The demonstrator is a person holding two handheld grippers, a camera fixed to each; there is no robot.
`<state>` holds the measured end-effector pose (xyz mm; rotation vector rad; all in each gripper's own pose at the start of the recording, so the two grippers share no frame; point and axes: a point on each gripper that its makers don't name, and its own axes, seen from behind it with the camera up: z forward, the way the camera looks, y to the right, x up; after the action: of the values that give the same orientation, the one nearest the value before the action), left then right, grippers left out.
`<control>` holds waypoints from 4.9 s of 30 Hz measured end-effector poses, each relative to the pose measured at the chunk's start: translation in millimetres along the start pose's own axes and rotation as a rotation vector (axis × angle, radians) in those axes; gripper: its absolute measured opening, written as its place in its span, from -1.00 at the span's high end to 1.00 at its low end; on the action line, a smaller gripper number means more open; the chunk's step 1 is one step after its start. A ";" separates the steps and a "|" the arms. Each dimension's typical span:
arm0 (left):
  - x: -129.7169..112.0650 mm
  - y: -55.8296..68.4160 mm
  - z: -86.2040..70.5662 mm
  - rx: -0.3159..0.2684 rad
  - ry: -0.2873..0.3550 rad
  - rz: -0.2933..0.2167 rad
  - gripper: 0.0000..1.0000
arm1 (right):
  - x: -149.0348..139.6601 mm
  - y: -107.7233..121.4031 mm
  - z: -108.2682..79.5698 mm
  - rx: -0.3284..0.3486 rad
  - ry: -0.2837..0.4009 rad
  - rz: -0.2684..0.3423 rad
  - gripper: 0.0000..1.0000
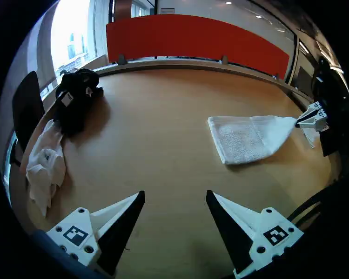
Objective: Fold towel
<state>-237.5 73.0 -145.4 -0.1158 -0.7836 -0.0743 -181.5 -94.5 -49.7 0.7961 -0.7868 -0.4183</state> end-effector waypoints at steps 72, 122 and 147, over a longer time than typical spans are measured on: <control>-9.3 -19.2 -17.9 0.057 0.020 -0.101 -0.95 | 96.1 -139.5 130.7 0.405 -0.055 -0.320 -0.03; -4.7 -17.9 -21.5 0.053 0.035 -0.070 -0.95 | 22.3 -97.7 91.7 0.230 -0.095 -0.171 -0.51; -7.8 -13.9 -23.0 0.048 0.033 -0.060 -0.95 | -2.2 -102.1 97.7 0.192 -0.131 -0.119 0.00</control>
<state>-228.4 56.4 -166.0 -0.0453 -0.7551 -0.1143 -262.1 -205.0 -85.4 1.0051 -0.9139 -0.5102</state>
